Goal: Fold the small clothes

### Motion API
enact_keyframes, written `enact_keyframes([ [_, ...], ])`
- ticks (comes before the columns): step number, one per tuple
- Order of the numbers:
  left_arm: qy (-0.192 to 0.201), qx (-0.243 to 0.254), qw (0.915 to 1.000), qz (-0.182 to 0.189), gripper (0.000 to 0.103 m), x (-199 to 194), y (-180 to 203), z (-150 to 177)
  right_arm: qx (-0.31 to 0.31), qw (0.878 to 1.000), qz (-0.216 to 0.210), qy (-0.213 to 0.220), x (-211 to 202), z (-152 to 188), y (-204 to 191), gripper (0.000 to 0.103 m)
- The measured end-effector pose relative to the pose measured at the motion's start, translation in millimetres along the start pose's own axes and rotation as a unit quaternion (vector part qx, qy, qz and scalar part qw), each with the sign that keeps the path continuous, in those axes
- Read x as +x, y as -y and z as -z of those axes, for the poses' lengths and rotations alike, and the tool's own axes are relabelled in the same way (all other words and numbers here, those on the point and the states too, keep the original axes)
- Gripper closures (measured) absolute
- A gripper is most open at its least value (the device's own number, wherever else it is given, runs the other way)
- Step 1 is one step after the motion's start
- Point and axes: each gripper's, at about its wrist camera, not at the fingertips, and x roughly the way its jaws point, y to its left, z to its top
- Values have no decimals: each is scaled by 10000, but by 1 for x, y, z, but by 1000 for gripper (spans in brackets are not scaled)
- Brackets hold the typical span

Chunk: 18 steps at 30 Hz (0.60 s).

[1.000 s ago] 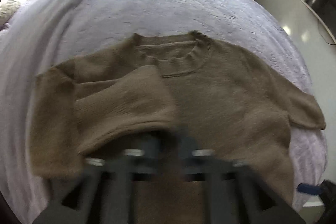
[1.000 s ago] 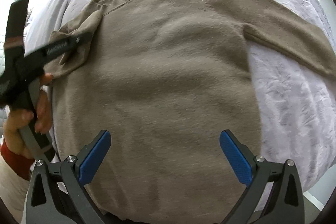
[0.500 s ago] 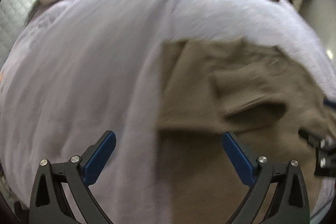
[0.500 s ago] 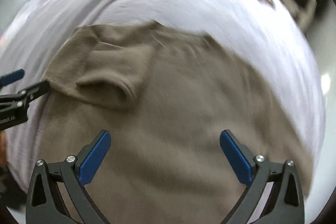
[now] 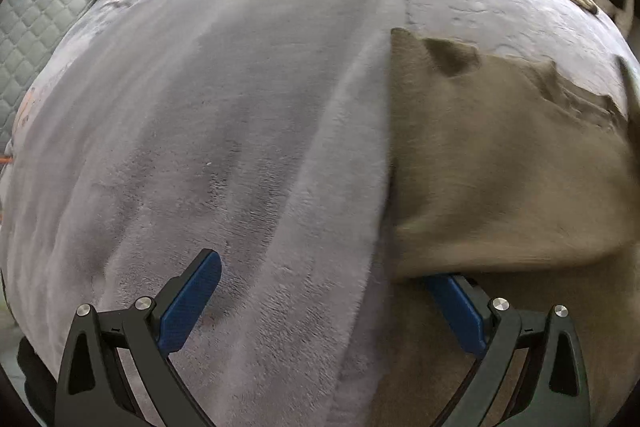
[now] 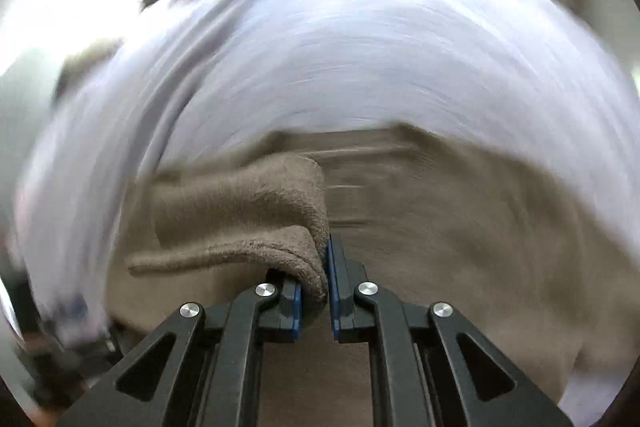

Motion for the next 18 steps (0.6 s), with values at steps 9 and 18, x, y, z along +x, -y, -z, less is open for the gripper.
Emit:
enact_keyframes([
  [9,-93,96,9998,-119,1,12,5,5,2445,9609,-1164,-569,32,27,123,72],
  [18,-149,288,9995,28,1,11,0,-1,2802,9542,-867,-583,16,32,143,96],
])
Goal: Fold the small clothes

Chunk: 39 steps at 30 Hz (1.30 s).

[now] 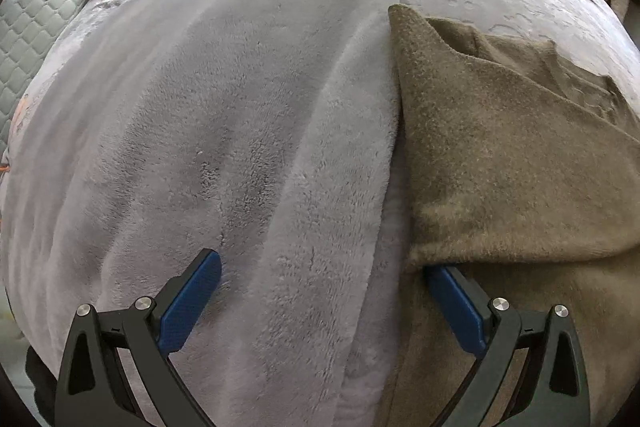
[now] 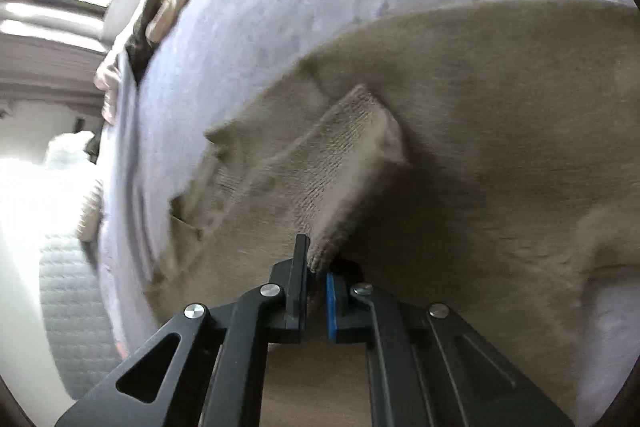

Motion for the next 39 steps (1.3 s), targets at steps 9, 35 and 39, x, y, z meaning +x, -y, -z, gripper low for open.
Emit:
enact_keyframes([
  [9,-357,-134,9756,2163,7,-23,-15,-16,-378,9956,-674,-523,-12,32,8,40],
  [35,-439,-138,9846,1687,58,-7,-15,-13,27,9950,-729,-677,24,51,8,96],
  [39,-43,254,9908,1330,11,-27,3,-8,-107,9948,-583,-833,15,48,4,81],
])
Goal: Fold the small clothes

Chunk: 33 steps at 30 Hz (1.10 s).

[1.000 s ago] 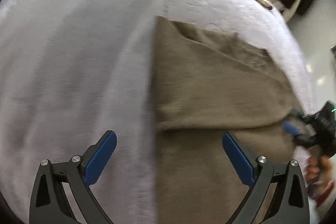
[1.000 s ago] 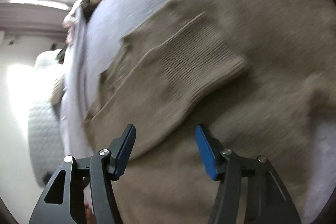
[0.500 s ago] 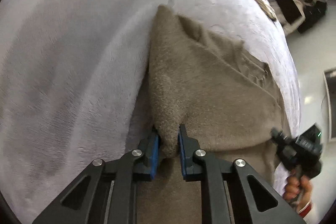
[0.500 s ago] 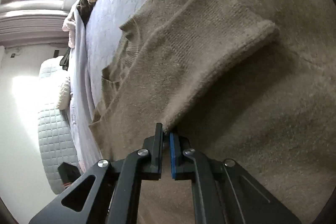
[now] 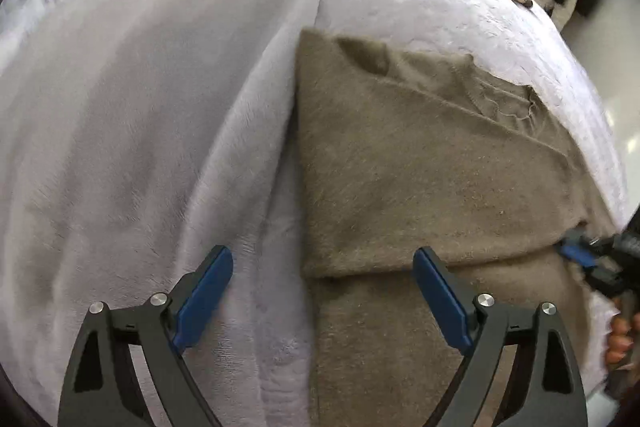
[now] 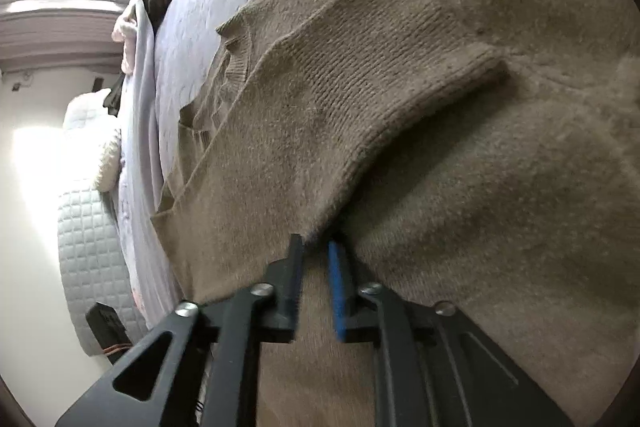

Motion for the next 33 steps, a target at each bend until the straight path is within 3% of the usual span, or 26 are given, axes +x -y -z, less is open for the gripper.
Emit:
enact_keyframes([
  [2,-8,129,9999,-106,11,-2,10,1,-78,9997,95,214,-12,-1,-5,63],
  [3,16,160,9998,-126,11,-5,15,3,-91,9992,132,360,-17,-4,-6,62],
  [7,200,432,9972,-578,11,-17,33,8,314,9961,193,802,-33,-25,3,64],
  [8,163,465,9969,-618,11,-16,38,8,404,9956,259,800,-33,-28,7,77],
  [10,-82,425,9978,-497,11,-12,40,10,445,9944,624,723,-31,-30,14,84],
  [14,-166,245,9989,-356,11,-17,45,17,522,9958,432,609,-40,-17,25,83],
  [18,107,511,9980,-345,11,-36,72,26,821,9954,225,443,-53,3,43,80],
  [21,8,687,9975,-155,11,-39,95,31,1056,9935,86,423,-65,19,61,79],
  [24,-232,872,9959,22,11,-36,120,36,1228,9914,35,456,-77,33,74,67],
  [26,-341,1005,9943,91,11,-33,138,38,1286,9903,8,525,-87,41,80,51],
  [33,-666,1347,9881,333,11,-27,190,51,1444,9866,-71,755,-118,49,106,50],
])
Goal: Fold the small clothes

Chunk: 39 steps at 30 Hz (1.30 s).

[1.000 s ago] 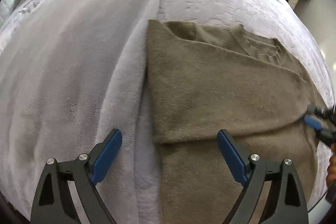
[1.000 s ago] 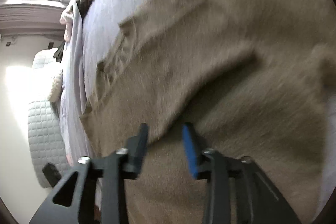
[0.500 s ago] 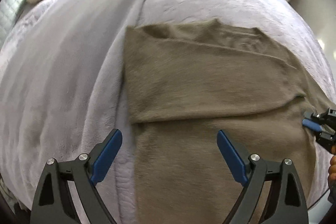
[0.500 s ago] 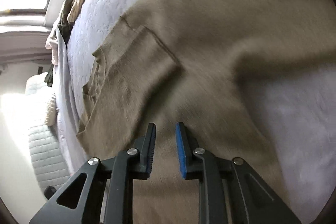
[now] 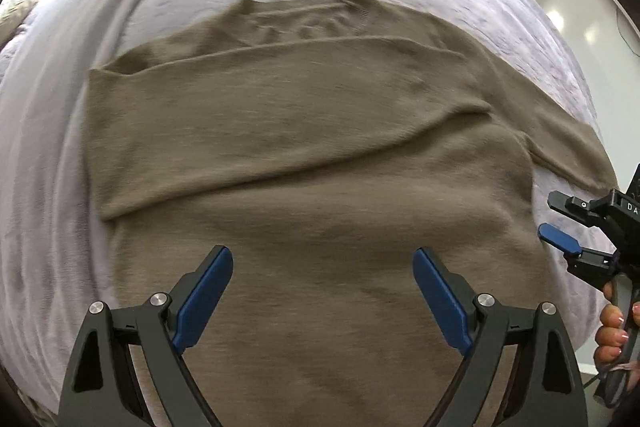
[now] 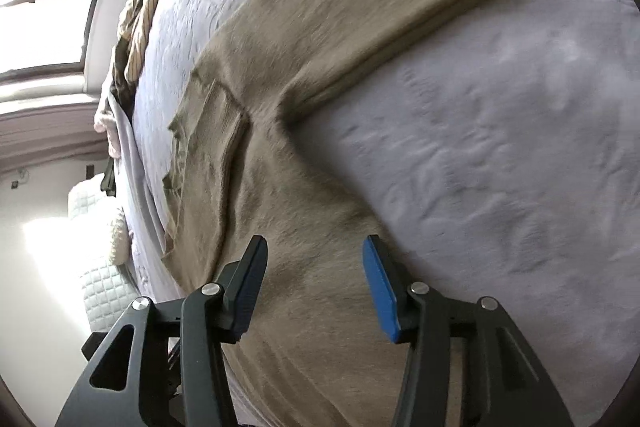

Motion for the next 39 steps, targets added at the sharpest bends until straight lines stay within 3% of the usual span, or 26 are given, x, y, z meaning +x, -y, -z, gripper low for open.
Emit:
enact_keyframes([
  [5,-82,106,9999,47,11,9,24,-6,37,9991,59,420,-28,-18,20,49],
  [9,-120,230,9997,47,11,16,41,-10,292,9938,179,1059,-63,-45,45,49],
  [13,-123,278,9995,40,11,21,53,-14,944,9793,250,1772,-102,-76,84,49],
  [16,-147,240,9996,73,11,26,60,-18,1100,9674,395,2248,-127,-91,97,49],
  [21,-164,226,9996,90,11,32,69,-22,1198,9574,280,2612,-150,-110,109,49],
  [24,-157,253,9995,67,11,33,74,-24,1206,9577,-5,2613,-154,-116,114,50],
  [27,-142,270,9995,34,11,33,76,-27,1060,9653,-341,2361,-147,-122,106,53],
  [29,-163,243,9995,69,11,34,75,-28,880,9705,-442,2199,-140,-126,97,88],
  [30,-162,219,9996,67,11,34,74,-30,824,9719,-441,2162,-138,-128,93,94],
  [39,80,123,9998,-96,11,26,53,-37,301,9732,-866,2108,-132,-141,32,96],
])
